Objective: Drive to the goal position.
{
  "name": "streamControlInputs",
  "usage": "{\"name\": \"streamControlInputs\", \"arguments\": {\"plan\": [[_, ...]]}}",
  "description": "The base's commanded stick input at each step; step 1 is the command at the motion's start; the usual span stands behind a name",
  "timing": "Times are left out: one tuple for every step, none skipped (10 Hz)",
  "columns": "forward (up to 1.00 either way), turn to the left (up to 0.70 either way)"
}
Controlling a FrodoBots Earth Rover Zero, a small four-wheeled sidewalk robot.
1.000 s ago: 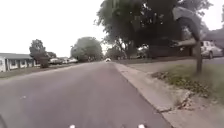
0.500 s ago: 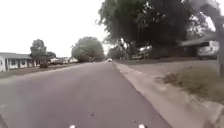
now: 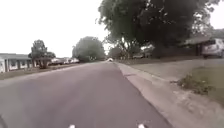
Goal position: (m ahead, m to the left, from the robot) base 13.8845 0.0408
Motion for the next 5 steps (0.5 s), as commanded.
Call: {"name": "streamControlInputs", "arguments": {"plan": [[1.0,-0.31],[1.0,-0.27],[1.0,-0.17],[1.0,0.0],[1.0,0.0]]}}
